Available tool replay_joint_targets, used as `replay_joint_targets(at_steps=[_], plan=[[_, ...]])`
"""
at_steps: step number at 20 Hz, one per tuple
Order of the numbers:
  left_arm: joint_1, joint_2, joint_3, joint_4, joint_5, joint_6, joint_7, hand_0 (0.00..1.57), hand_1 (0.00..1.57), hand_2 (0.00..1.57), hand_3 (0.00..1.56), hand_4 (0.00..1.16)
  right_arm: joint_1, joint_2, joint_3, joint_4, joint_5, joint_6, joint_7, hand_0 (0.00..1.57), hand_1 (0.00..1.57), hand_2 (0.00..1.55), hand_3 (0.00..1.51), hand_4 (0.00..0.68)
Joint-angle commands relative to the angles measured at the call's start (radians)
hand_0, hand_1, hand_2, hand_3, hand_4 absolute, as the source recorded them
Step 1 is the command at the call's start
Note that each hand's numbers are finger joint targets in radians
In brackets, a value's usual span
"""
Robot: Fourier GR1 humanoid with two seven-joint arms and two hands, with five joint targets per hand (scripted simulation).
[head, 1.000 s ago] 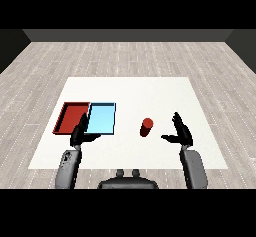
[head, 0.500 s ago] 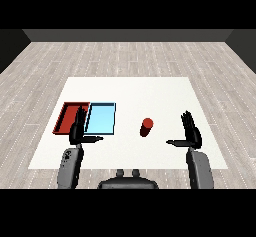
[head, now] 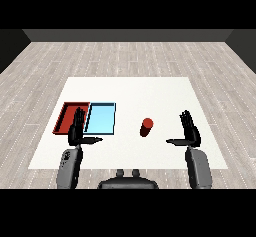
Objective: Pick the red can and put it in the red box
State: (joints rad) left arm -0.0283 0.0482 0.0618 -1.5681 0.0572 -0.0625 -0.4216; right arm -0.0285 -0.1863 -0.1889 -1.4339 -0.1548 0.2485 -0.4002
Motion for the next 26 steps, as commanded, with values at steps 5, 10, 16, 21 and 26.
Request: replay_joint_targets(at_steps=[5, 10, 16, 21, 26], plan=[[0.035, 0.003, 0.008, 0.029, 0.041, -0.048, -0.050, 0.00, 0.00, 0.00, 0.00, 0.00, -0.027, 0.074, 0.060, -0.019, 0.011, -0.035, 0.070, 0.00, 0.00, 0.00, 0.00, 0.000], [0.041, -0.002, -0.004, -0.046, 0.033, -0.019, 0.001, 0.00, 0.00, 0.00, 0.00, 0.00, -0.110, 0.032, 0.026, 0.069, -0.019, -0.007, 0.125, 0.00, 0.00, 0.00, 0.00, 0.000], [-0.030, 0.003, 0.022, -0.033, 0.061, -0.001, 0.052, 0.00, 0.00, 0.00, 0.00, 0.00, -0.172, 0.045, 0.026, 0.132, -0.030, -0.014, 0.129, 0.00, 0.00, 0.00, 0.00, 0.000], [0.003, 0.002, 0.001, -0.001, 0.034, -0.016, -0.011, 0.00, 0.00, 0.00, 0.00, 0.00, -0.191, 0.114, 0.086, 0.203, 0.012, -0.055, 0.105, 0.00, 0.00, 0.00, 0.00, 0.000], [-0.056, -0.020, -0.014, -0.027, 0.027, 0.037, 0.074, 0.00, 0.00, 0.00, 0.00, 0.00, -0.198, 0.152, 0.114, 0.259, 0.019, -0.050, 0.053, 0.00, 0.00, 0.00, 0.00, 0.000]])
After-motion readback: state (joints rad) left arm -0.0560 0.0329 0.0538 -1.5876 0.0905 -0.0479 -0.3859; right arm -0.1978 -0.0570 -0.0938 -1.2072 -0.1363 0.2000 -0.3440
